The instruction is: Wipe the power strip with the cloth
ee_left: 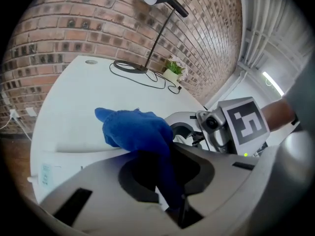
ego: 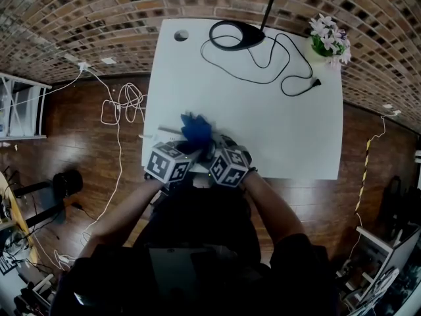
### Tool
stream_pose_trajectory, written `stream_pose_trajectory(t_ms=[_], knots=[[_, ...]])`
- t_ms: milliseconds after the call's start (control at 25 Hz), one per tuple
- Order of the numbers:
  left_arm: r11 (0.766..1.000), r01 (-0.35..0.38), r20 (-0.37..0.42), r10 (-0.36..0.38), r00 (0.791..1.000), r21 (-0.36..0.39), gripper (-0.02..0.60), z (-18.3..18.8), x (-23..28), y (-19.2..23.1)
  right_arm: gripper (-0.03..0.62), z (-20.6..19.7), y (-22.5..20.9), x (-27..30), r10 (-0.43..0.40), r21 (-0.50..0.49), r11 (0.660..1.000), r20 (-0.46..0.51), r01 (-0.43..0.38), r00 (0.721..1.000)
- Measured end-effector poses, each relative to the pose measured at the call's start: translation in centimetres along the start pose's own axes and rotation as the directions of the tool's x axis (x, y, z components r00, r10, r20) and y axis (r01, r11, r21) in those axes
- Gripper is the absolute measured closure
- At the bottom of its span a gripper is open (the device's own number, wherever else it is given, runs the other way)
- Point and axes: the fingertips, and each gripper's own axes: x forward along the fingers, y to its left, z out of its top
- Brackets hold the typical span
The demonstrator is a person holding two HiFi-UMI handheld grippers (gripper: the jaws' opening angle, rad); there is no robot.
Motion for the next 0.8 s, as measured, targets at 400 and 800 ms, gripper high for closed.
stream_pose_trajectory(t_ms=[400,800], knots=[[1.0,0.009,0.004,-0.009,1.0,-0.001,0.525,0.1,0.3,-0.1,0.318,-0.1,-0.1,0.0,-0.004,0.008,1.0,-0.004,0.004,1.0],[1.0,-0.006,0.041,0.007,0.999,-0.007,0.525,-0.1,-0.6,0.9,0.318,0.1,-0.1,0.0,0.003,0.018,1.0,-0.012,-0.003,1.0]])
